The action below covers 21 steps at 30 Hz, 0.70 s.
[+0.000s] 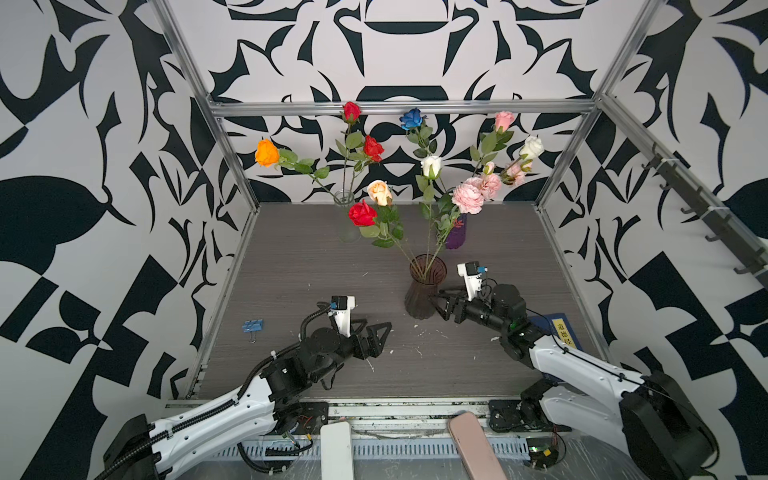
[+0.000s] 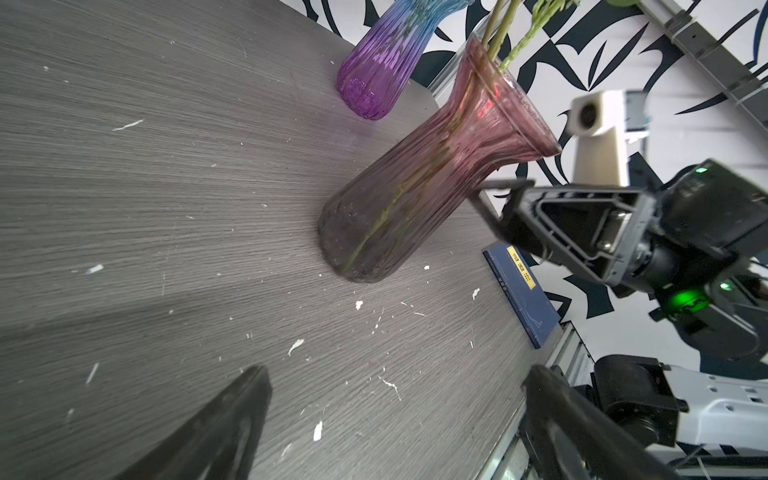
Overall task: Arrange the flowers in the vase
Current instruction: 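Move the right gripper toward the dark purple vase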
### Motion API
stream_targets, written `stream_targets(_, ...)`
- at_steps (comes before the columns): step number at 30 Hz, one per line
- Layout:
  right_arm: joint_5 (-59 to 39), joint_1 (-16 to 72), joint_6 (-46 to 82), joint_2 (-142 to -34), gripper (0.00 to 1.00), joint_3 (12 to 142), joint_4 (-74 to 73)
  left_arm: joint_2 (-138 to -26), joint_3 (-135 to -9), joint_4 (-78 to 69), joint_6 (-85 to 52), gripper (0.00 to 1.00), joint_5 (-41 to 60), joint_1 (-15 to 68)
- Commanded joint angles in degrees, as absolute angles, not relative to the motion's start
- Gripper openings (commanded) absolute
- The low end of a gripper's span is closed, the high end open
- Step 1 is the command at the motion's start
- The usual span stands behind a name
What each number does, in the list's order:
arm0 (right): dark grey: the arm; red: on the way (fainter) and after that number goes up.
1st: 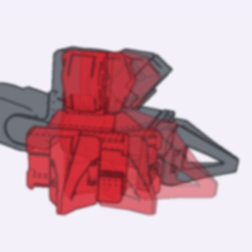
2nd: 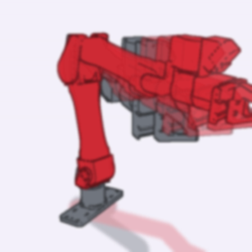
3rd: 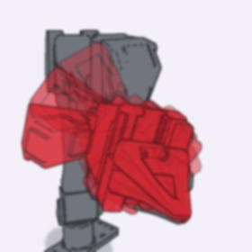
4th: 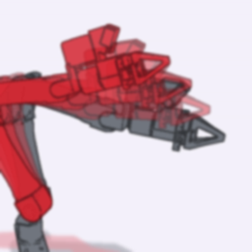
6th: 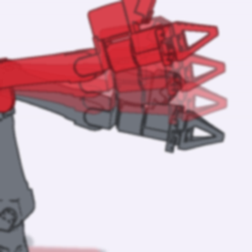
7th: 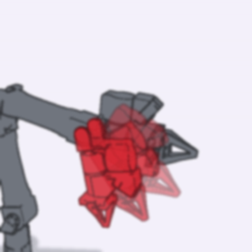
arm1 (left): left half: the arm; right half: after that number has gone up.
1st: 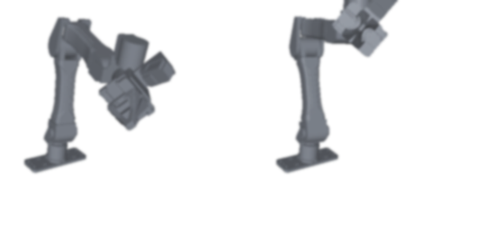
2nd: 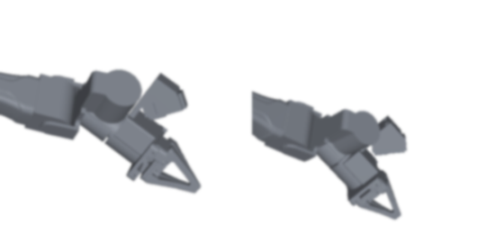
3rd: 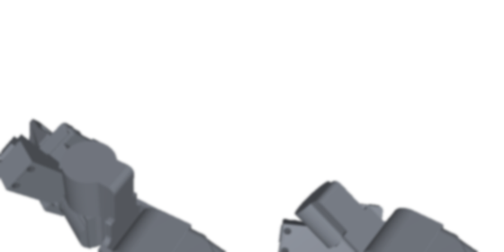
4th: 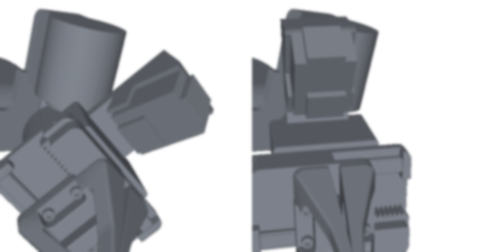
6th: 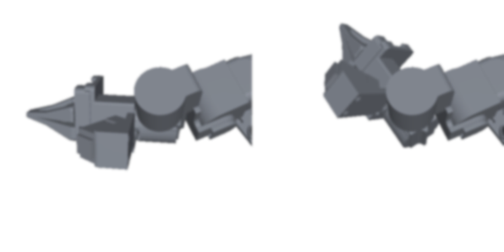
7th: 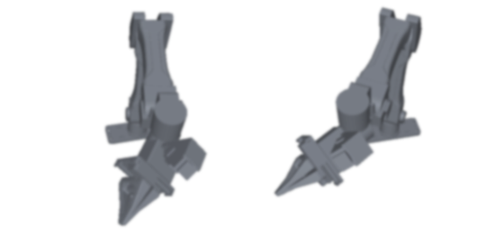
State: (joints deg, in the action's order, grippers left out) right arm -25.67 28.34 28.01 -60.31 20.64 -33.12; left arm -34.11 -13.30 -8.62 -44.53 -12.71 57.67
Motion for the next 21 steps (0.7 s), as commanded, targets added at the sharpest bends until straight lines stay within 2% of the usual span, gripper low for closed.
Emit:
stream_targets(1, -20.7, 28.4, 20.1, -59.3, 0.83, 23.1, -36.3, -31.2, -14.1, -6.2, -43.8, 0.99, -14.1, 57.7)
stream_targets(10, -22.6, 29.2, 15.6, -64.2, 0.82, 25.5, -37.7, -28.8, -13.3, -5.4, -43.7, 0.99, -15.3, 57.7)
stream_targets(21, -20.2, 32.5, 9.8, -73.5, 0.80, 23.6, -50.9, -31.6, -14.3, -5.5, -43.9, 0.99, -15.2, 57.7)
